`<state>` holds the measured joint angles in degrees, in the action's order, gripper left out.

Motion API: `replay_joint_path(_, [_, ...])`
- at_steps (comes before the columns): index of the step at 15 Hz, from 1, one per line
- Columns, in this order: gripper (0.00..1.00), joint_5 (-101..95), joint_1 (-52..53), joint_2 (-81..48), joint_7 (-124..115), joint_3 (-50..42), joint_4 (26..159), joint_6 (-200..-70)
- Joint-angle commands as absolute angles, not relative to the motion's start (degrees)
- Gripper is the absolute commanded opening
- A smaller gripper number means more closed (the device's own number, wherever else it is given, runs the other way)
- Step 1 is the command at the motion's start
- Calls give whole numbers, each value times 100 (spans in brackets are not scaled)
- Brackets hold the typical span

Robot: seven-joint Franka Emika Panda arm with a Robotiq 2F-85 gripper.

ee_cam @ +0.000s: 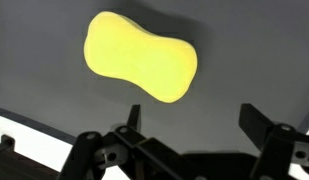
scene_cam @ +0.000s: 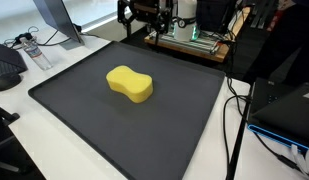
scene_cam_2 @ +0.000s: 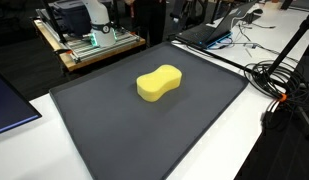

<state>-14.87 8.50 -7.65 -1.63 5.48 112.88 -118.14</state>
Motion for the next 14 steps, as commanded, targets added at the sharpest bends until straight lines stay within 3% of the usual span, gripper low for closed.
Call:
replay_joint_path(1, [100, -1385, 796, -1554, 535, 598, 10431, -11566])
replay_joint_path(6, [100, -1371, 739, -1811, 616, 556, 10680, -12456])
replay_joint_path(14, [100, -1460, 685, -1757, 200, 369, 12316, -15022])
